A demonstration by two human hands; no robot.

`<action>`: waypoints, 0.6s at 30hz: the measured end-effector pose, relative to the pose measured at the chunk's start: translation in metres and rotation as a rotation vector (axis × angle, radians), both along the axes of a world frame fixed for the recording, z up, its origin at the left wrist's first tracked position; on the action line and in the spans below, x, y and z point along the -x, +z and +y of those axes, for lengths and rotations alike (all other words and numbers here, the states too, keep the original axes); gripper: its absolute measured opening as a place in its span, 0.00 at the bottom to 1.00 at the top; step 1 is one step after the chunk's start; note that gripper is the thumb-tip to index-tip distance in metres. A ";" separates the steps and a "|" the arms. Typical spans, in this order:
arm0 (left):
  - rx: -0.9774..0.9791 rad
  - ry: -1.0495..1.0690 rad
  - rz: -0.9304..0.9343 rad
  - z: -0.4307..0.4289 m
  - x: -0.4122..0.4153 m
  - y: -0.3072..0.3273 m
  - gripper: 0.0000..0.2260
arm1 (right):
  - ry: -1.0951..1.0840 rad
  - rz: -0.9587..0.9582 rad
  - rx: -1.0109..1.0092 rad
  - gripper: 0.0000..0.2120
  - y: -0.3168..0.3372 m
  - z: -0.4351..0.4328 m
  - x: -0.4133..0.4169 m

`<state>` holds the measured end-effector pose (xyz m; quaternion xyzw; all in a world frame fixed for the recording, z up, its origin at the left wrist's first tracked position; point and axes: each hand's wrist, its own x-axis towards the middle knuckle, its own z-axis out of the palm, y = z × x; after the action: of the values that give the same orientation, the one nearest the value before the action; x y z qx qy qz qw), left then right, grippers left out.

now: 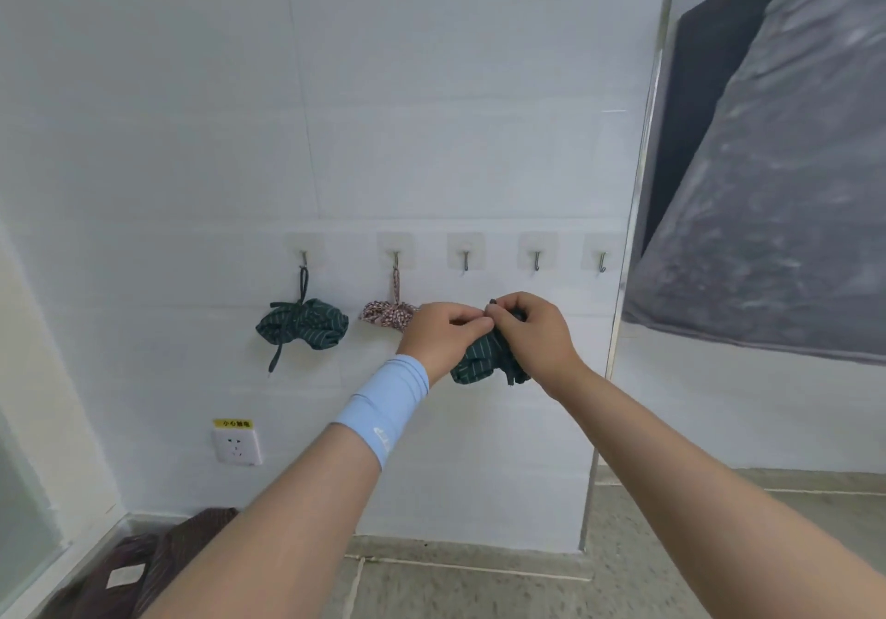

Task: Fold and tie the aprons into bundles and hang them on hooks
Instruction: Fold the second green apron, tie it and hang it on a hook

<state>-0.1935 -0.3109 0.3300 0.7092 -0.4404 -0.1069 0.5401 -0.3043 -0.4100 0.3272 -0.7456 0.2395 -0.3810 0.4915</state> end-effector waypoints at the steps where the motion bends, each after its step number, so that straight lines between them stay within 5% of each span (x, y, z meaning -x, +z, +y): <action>1: 0.009 -0.017 0.084 -0.006 0.000 0.006 0.06 | -0.011 -0.015 -0.003 0.08 0.004 -0.007 0.000; 8: -0.001 -0.078 0.325 -0.023 -0.017 0.034 0.06 | 0.015 -0.044 0.075 0.12 0.026 -0.032 -0.013; 18: 0.180 0.332 0.088 -0.035 -0.035 0.042 0.04 | -0.126 -0.071 0.158 0.10 0.033 -0.029 -0.062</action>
<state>-0.1581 -0.3460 0.3717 0.7153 -0.3013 -0.0074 0.6305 -0.2425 -0.4393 0.3604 -0.7514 0.2376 -0.4552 0.4145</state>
